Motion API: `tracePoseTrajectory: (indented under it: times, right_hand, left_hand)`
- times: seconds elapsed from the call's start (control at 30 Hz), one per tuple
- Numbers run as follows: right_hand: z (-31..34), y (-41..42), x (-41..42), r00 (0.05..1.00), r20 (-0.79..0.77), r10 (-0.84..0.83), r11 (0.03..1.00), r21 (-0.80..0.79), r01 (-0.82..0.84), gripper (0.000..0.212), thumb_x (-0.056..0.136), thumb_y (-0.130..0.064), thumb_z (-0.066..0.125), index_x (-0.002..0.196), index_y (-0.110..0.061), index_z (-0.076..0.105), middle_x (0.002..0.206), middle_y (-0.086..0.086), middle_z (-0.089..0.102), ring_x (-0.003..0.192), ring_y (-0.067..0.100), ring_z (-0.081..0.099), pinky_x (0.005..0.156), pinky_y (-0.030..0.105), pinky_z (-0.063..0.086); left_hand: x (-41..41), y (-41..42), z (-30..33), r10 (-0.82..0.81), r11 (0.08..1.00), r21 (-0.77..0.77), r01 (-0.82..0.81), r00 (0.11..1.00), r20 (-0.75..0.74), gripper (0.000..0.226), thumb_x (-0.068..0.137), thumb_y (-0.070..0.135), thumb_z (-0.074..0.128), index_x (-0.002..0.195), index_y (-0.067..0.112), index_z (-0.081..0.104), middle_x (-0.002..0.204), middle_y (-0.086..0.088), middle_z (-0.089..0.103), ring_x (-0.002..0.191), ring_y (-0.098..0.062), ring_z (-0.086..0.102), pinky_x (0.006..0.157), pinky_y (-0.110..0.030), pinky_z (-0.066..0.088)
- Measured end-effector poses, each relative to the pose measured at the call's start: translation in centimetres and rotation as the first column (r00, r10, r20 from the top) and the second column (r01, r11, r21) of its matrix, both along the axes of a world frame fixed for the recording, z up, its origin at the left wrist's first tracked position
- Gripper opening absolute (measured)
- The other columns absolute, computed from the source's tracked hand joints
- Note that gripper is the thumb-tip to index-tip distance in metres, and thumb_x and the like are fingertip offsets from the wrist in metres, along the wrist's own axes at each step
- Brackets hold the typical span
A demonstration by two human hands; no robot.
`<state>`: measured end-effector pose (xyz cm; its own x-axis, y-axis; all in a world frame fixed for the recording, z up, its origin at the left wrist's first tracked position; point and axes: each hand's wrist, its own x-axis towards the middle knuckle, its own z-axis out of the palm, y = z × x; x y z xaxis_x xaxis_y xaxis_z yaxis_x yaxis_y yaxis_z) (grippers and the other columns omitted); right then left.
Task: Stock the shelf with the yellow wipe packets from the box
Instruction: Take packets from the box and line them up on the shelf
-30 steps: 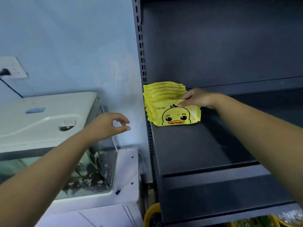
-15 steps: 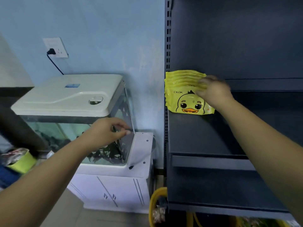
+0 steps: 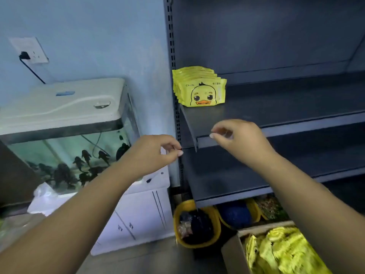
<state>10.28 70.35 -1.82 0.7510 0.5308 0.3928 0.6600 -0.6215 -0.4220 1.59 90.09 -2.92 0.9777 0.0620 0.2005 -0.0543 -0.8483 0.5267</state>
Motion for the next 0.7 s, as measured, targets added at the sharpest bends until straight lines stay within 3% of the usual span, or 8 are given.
tracePoseTrajectory:
  times: [0.07,0.2,0.47,0.6,0.7]
  right_hand:
    - [-1.8,-1.8,-2.9,0.998,-0.054,-0.041,0.998,-0.042,0.038,0.015,0.089,-0.028,0.057,0.096,-0.018,0.067,0.083,-0.011,0.055,0.083,0.007,0.05,0.07,0.023,0.039]
    - [-5.7,-6.3,-7.2,0.956,-0.19,-0.222,0.967,-0.167,0.192,0.016,0.089,-0.031,0.056,0.095,-0.02,0.066,0.083,-0.01,0.055,0.084,0.01,0.054,0.073,0.025,0.042]
    - [-12.3,-17.0,-11.8,0.752,-0.372,-0.545,0.836,-0.314,0.45,0.019,0.089,-0.027,0.054,0.093,-0.014,0.067,0.1,0.005,0.068,0.095,0.025,0.061,0.077,0.031,0.048]
    - [-16.0,-22.3,-11.7,0.646,-0.453,-0.614,0.789,-0.371,0.49,0.023,0.09,-0.028,0.054,0.092,-0.008,0.066,0.099,0.006,0.068,0.096,0.024,0.06,0.081,0.032,0.047]
    - [-18.6,-25.4,-11.3,0.585,-0.531,-0.613,0.787,-0.351,0.507,0.02,0.091,-0.03,0.053,0.097,-0.015,0.066,0.103,-0.001,0.066,0.099,0.019,0.058,0.076,0.026,0.041]
  left_hand:
    - [-1.6,-1.5,-1.4,-0.061,0.998,-0.016,0.061,0.998,-0.026,0.009,0.083,0.03,0.064,0.079,0.038,0.06,0.077,0.022,0.061,0.062,0.009,0.055,0.057,-0.004,0.038]
    - [-3.7,-4.6,-4.7,-0.182,0.983,-0.022,0.181,0.975,-0.129,0.003,0.084,0.029,0.063,0.086,0.032,0.063,0.075,0.021,0.059,0.075,0.001,0.058,0.06,-0.003,0.036]
    - [-3.1,-12.0,-10.1,-0.364,0.924,-0.009,0.383,0.87,-0.333,0.003,0.086,0.036,0.059,0.088,0.036,0.06,0.075,0.027,0.055,0.074,0.005,0.052,0.062,-0.005,0.035]
    - [-1.7,-15.8,-12.8,-0.393,0.908,-0.032,0.417,0.825,-0.405,0.016,0.085,0.037,0.059,0.076,0.047,0.051,0.075,0.028,0.056,0.071,0.013,0.051,0.058,-0.006,0.034]
    - [-0.6,-18.9,-15.4,-0.376,0.917,-0.06,0.395,0.803,-0.462,0.016,0.085,0.035,0.06,0.076,0.046,0.051,0.075,0.027,0.056,0.075,0.01,0.053,0.067,-0.011,0.04]
